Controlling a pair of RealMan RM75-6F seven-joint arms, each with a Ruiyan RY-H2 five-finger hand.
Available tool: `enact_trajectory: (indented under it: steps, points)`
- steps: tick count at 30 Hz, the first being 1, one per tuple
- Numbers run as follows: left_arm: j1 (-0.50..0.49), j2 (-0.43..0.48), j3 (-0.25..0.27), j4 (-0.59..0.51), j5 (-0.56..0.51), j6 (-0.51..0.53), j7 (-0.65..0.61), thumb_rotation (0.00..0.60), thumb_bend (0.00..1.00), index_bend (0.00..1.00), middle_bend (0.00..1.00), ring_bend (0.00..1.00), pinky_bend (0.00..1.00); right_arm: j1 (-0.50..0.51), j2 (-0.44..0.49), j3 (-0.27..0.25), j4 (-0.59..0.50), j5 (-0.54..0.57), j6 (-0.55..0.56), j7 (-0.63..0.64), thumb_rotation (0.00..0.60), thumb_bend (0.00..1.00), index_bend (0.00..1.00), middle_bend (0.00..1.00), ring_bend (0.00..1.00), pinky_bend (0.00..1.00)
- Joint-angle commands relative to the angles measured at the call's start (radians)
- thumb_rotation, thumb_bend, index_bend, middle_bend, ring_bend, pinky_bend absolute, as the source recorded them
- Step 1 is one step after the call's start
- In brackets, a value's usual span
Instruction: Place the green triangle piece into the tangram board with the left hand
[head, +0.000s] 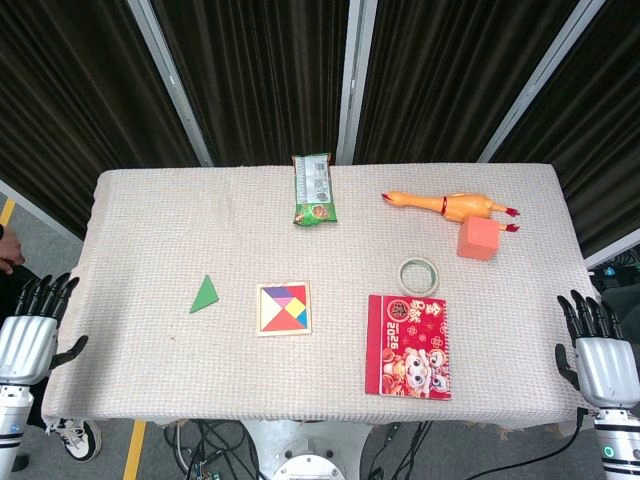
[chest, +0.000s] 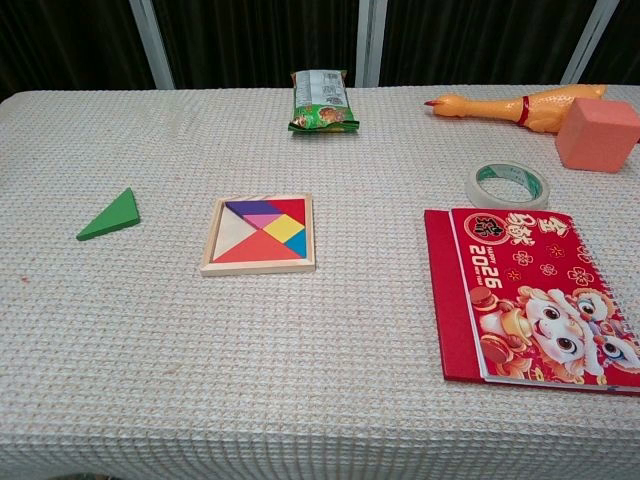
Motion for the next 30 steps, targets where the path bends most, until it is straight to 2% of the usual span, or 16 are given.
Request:
enact_trajectory:
  steps: [1,7,11,19,25,30]
  points:
    - [0.002,0.003,-0.004,-0.011,0.001,-0.019,-0.006,0.6,0.22,0.07,0.04,0.0,0.01,0.0,0.001,0.0,0.0,-0.003,0.0,0.001,0.6,0.44,0.0,0.0,0.0,0.0]
    - [-0.011,0.015,-0.009,-0.038,0.02,-0.074,-0.018,0.6,0.22,0.07,0.05,0.0,0.01,0.0,0.016,-0.001,-0.015,-0.012,-0.002,0.018,0.6,0.44,0.0,0.0,0.0,0.0]
    - [-0.055,0.048,-0.021,-0.074,0.041,-0.138,-0.004,0.6,0.22,0.07,0.05,0.0,0.01,0.004,0.023,0.007,-0.021,-0.014,0.0,0.026,0.6,0.44,0.0,0.0,0.0,0.0]
    - [-0.212,0.069,-0.076,-0.108,0.031,-0.375,-0.049,0.6,0.22,0.07,0.05,0.0,0.01,0.012,0.031,0.015,-0.037,-0.007,-0.013,0.025,0.6,0.44,0.0,0.0,0.0,0.0]
    - [-0.326,0.044,-0.094,-0.101,-0.005,-0.579,-0.038,0.6,0.22,0.05,0.0,0.0,0.01,0.022,0.045,0.017,-0.051,-0.012,-0.027,0.018,0.6,0.44,0.0,0.0,0.0,0.0]
    - [-0.403,0.006,-0.102,-0.049,-0.003,-0.683,-0.024,0.6,0.22,0.04,0.0,0.0,0.01,0.032,0.049,0.021,-0.058,-0.005,-0.045,0.019,0.6,0.44,0.0,0.0,0.0,0.0]
